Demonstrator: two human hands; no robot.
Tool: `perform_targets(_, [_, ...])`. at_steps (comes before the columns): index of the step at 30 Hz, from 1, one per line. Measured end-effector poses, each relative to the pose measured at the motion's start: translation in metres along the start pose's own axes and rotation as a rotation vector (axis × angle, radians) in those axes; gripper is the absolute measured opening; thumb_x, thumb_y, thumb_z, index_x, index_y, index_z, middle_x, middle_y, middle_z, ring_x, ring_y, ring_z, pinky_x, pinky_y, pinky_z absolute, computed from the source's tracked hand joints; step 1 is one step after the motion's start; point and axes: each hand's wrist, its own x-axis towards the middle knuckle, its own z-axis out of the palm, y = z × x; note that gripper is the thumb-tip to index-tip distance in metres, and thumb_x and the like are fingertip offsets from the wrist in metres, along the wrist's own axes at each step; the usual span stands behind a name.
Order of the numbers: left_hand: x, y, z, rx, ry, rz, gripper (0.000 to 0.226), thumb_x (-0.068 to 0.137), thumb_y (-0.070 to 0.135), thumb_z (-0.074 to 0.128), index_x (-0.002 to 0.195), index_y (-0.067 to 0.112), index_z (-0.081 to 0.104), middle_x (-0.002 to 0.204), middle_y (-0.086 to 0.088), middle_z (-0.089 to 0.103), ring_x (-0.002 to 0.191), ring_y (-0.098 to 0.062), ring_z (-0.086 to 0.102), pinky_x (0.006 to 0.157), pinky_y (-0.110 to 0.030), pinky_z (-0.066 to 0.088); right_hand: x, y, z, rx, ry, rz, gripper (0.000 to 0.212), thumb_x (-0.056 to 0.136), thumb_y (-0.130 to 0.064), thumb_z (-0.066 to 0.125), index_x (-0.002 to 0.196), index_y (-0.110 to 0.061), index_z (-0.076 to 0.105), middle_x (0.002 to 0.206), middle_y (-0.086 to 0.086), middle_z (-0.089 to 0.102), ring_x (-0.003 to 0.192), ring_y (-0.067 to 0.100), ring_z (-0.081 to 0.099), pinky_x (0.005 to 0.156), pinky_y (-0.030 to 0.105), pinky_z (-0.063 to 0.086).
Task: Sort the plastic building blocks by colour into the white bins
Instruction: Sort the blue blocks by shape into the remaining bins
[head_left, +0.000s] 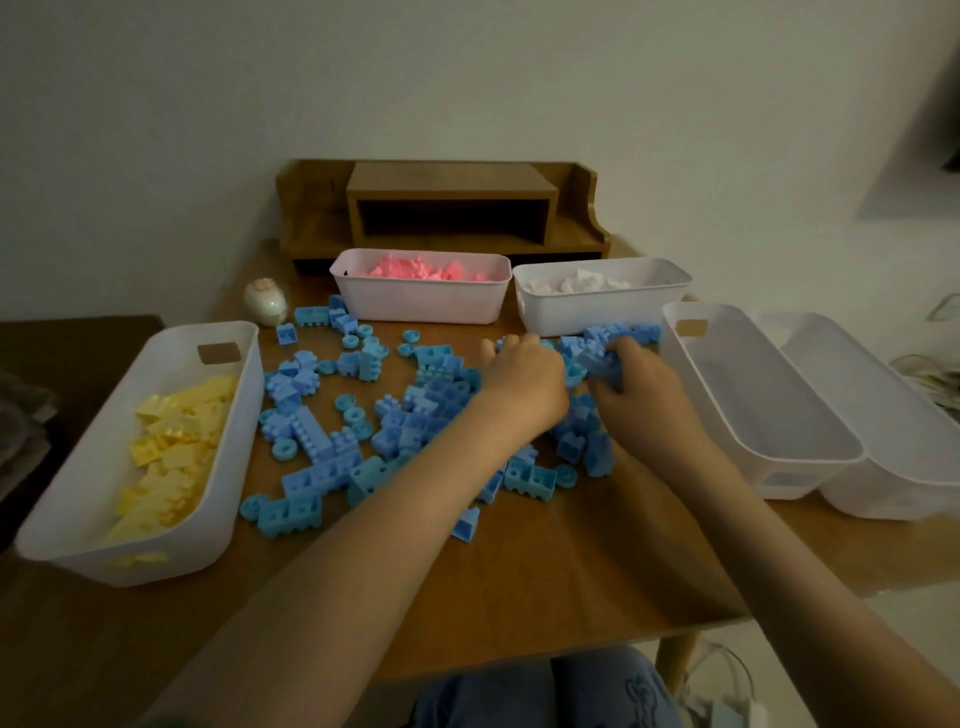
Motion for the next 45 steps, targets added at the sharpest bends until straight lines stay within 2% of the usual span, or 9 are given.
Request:
perform_targets(4, [0.013, 0.007, 0.002, 0.039, -0.141, -0.093, 0.022, 0.096, 0.026, 0.049, 0.115, 0.014, 0.055, 0.138, -0.012, 0.035, 0.132, -0.033, 0.026, 0.108, -0.048, 0.016, 0.0, 0.001, -0.005, 0.041, -0.053, 0.057, 0.014, 0.094, -0.016, 0.052, 0.105, -0.014, 0.044, 0.091, -0.005, 0.044, 0.068, 0.003, 0.039, 0.047, 0.01, 0.035])
perform_targets(10, [0.009, 0.002, 0.0, -0.039, -0.035, -0.101, 0.017, 0.093, 0.026, 0.051, 0.108, 0.02, 0.056, 0.118, -0.005, 0.048, 0.118, -0.026, 0.039, 0.096, -0.042, 0.024, -0.007, -0.001, -0.02, 0.144, -0.045, -0.001, 0.012, 0.092, -0.016, 0.055, 0.09, -0.015, 0.043, 0.074, -0.012, 0.046, 0.065, 0.0, 0.046, 0.051, 0.003, 0.037])
perform_targets(16, [0.003, -0.004, -0.007, -0.17, 0.063, -0.14, 0.019, 0.09, 0.036, 0.058, 0.103, 0.022, 0.058, 0.101, 0.001, 0.063, 0.099, -0.021, 0.054, 0.087, -0.039, 0.026, -0.014, -0.005, -0.038, 0.219, 0.001, -0.038, 0.017, 0.093, -0.027, 0.054, 0.105, -0.017, 0.048, 0.088, -0.004, 0.059, 0.081, 0.014, 0.061, 0.057, 0.015, 0.041])
perform_targets(22, [-0.008, -0.004, -0.014, -0.246, 0.081, -0.167, 0.031, 0.087, 0.05, 0.059, 0.095, 0.021, 0.056, 0.092, 0.001, 0.063, 0.092, -0.019, 0.053, 0.082, -0.038, 0.027, -0.018, -0.006, -0.05, 0.25, -0.034, 0.039, 0.037, 0.094, -0.037, 0.05, 0.125, -0.019, 0.041, 0.103, 0.0, 0.06, 0.067, 0.003, 0.06, 0.046, 0.01, 0.041])
perform_targets(28, [-0.016, 0.0, -0.02, -0.835, 0.138, -0.085, 0.031, 0.098, 0.037, 0.047, 0.107, 0.012, 0.063, 0.107, -0.009, 0.064, 0.097, -0.021, 0.058, 0.081, -0.036, 0.043, -0.019, -0.009, -0.052, 0.513, -0.14, 0.145, 0.025, 0.098, -0.036, 0.042, 0.107, -0.014, 0.048, 0.09, 0.007, 0.068, 0.063, 0.016, 0.064, 0.058, 0.03, 0.052])
perform_targets(31, [-0.021, 0.009, -0.023, -1.242, -0.013, -0.119, 0.035, 0.1, 0.034, 0.042, 0.119, 0.012, 0.062, 0.112, 0.001, 0.064, 0.103, -0.015, 0.057, 0.083, -0.03, 0.045, -0.02, -0.013, -0.053, 0.801, -0.219, 0.259, 0.026, 0.1, -0.033, 0.039, 0.103, -0.011, 0.053, 0.083, 0.009, 0.069, 0.061, 0.016, 0.063, 0.053, 0.024, 0.05])
perform_targets(34, [-0.025, 0.012, -0.025, -1.619, -0.156, -0.139, 0.025, 0.1, 0.023, 0.045, 0.102, 0.013, 0.067, 0.097, -0.007, 0.067, 0.093, -0.02, 0.059, 0.085, -0.035, 0.049, -0.022, -0.015, -0.052, 0.9, -0.256, 0.298, 0.03, 0.1, -0.033, 0.037, 0.106, -0.009, 0.055, 0.079, 0.01, 0.066, 0.062, 0.016, 0.061, 0.055, 0.024, 0.049])
perform_targets(39, [-0.025, 0.015, -0.021, -1.774, -0.204, -0.187, 0.023, 0.098, 0.019, 0.047, 0.105, 0.011, 0.067, 0.117, -0.017, 0.061, 0.111, -0.031, 0.056, 0.093, -0.038, 0.049, -0.02, -0.013, -0.046, 0.681, -0.22, 0.254, 0.029, 0.096, -0.039, 0.046, 0.111, -0.016, 0.053, 0.096, 0.009, 0.064, 0.078, 0.018, 0.06, 0.066, 0.027, 0.05])
perform_targets(45, [-0.023, 0.024, -0.022, -1.916, -0.195, -0.287, 0.026, 0.099, 0.016, 0.046, 0.117, 0.003, 0.059, 0.105, -0.017, 0.064, 0.091, -0.025, 0.063, 0.077, -0.037, 0.055, -0.018, -0.007, -0.045, 0.564, -0.185, 0.22, 0.015, 0.094, -0.023, 0.053, 0.107, -0.017, 0.051, 0.084, 0.0, 0.059, 0.07, 0.009, 0.055, 0.06, 0.019, 0.047])
